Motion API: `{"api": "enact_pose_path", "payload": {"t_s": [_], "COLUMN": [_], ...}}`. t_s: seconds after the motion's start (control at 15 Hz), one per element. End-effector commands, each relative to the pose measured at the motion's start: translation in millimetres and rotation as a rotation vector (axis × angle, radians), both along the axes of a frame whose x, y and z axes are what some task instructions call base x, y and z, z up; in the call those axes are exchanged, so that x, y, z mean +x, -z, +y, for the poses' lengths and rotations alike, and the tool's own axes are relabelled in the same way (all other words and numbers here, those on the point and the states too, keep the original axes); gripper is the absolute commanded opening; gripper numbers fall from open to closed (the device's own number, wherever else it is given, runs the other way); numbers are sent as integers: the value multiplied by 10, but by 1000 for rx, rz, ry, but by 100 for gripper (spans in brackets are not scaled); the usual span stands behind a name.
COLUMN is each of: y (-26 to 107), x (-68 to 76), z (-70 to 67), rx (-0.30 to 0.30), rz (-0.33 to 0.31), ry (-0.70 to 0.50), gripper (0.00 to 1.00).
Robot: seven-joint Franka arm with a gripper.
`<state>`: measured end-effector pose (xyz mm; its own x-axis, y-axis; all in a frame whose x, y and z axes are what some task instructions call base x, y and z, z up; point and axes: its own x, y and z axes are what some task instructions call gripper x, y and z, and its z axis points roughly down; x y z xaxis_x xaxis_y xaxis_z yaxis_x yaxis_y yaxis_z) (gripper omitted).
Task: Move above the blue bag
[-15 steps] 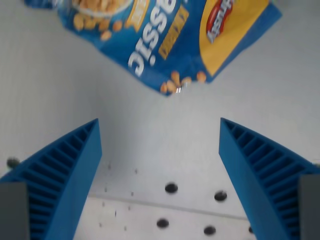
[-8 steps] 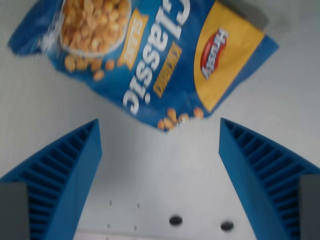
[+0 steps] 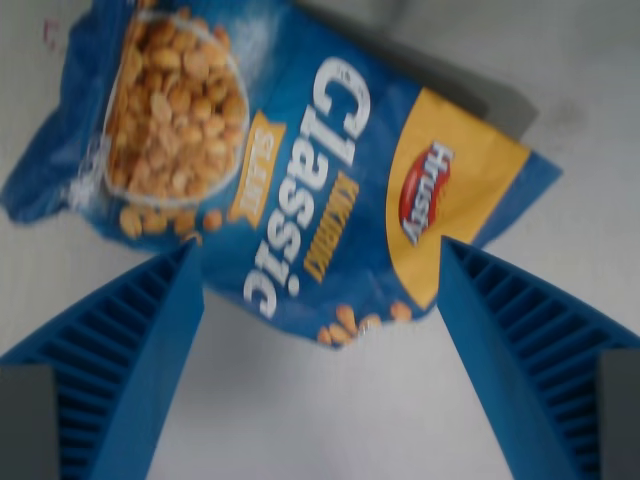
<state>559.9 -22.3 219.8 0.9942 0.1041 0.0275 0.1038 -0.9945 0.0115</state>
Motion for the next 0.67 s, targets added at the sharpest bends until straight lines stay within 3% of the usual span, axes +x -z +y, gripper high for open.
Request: {"api": "enact_pose_path", "payload": {"t_s": [0.07,0.67], "y": [44,180], "x": [126,290], "z": [32,48], "rx": [11,6], "rz": [2,-2], "ry": [82,78], "gripper": [100,100]}}
